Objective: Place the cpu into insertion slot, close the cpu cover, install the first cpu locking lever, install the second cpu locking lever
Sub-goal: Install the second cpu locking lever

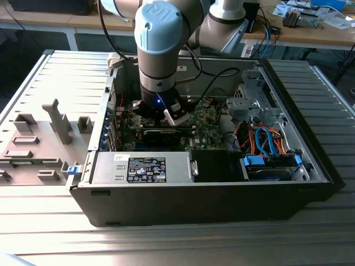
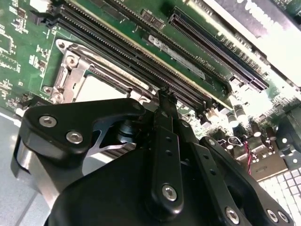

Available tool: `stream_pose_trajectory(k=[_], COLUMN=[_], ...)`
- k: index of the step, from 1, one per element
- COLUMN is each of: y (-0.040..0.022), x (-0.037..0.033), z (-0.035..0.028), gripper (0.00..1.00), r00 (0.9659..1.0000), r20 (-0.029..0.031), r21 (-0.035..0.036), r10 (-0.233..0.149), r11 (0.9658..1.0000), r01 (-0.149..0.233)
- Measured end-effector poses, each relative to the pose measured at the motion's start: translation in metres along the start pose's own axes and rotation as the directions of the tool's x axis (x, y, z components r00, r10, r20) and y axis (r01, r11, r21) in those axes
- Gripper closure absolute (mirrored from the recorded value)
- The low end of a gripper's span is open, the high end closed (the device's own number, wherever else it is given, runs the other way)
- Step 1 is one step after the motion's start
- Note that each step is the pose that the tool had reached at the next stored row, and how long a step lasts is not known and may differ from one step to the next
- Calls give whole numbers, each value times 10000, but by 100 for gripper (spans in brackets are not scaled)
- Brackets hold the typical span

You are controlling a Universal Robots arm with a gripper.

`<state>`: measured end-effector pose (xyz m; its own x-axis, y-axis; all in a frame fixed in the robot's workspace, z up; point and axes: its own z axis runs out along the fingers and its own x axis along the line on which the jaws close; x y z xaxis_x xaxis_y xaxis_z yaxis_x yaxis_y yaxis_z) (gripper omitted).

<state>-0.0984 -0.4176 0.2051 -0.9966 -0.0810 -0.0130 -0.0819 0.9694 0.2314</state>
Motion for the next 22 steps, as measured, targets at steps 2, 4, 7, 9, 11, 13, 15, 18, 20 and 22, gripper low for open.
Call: stream_pose_trajectory(k=[2,4,7,9,11,13,15,18,20,22], y=[-8,-9,-7,-1,5,11,14,17,18,17], x=[1,1,7,8,7,6,6,6,6,6], z=[20,22,24,25,28,36,42,56,73,82], gripper=[89,89,89,89,89,89,89,89,89,89], r00=[10000,10000,10000,10000,10000,10000,10000,10000,10000,10000], r20=[-1,-1,-5,-1,-2,-4,-8,-10,-6,-11], r21=[-1,-6,-15,-128,-153,-156,-153,-154,-154,-152], r10=[-1,-5,-27,-50,-69,-84,-90,-94,-93,-94], r11=[10000,10000,10000,9999,9999,9998,9998,9998,9998,9998], r01=[1,5,27,50,68,84,90,93,93,94])
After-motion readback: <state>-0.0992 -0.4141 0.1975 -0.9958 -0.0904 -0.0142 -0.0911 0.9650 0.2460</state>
